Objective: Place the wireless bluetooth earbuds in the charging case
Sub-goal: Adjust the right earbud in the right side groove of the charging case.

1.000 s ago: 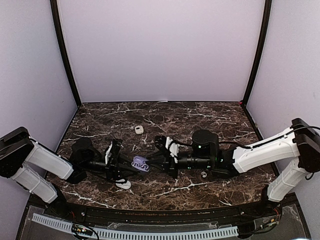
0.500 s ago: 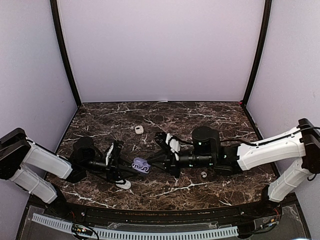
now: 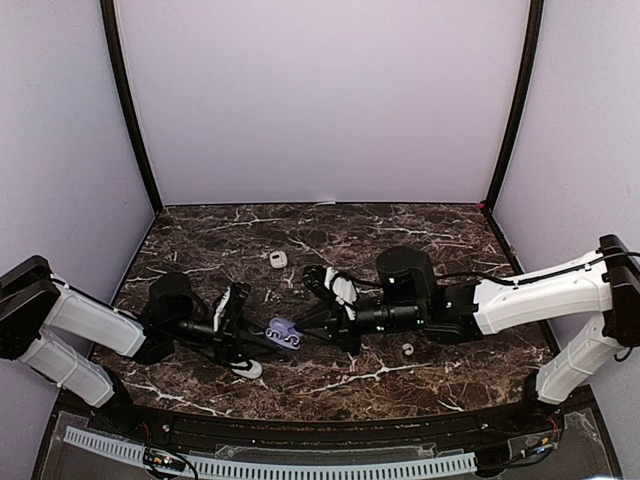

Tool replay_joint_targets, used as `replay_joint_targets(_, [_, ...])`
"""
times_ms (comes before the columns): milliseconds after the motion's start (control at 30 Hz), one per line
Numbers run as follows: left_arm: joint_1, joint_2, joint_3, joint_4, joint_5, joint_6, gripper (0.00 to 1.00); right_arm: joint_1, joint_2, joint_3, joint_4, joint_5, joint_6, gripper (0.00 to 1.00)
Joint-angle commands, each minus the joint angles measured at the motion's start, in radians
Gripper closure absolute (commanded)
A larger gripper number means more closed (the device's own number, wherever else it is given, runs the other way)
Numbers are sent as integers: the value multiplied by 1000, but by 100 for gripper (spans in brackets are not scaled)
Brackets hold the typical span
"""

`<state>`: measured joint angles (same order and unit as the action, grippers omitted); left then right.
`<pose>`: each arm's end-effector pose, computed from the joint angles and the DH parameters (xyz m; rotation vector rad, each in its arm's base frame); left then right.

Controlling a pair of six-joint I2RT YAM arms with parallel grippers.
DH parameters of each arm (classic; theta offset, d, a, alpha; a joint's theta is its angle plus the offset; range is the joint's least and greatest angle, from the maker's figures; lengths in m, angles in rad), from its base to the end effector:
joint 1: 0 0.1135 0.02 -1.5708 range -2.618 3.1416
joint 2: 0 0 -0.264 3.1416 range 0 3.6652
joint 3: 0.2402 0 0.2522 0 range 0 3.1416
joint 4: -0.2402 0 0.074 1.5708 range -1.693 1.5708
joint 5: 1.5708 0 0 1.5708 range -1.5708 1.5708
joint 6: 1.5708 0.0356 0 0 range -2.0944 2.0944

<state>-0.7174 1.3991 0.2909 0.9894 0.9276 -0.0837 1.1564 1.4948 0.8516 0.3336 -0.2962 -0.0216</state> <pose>0.1565 -0.1744 0.1699 1.2318 1.3633 -1.3548 0.1253 0.3107 0.2449 -1.2891 1.5383 1.0338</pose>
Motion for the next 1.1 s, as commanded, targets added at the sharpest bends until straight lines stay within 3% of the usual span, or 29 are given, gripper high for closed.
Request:
replay_joint_targets(0, [-8,-26,27,-21,16,26,83,-5,27,45,-13,-50,-19,88])
replay_joint_targets(567, [-17,-27,36,-52,5,42,83,-6,97,116,-144,-96,-38,100])
replay_joint_targets(1067, [-17,-32,36,-62,3,46,83,-4,130,145,-250,-100,-74,100])
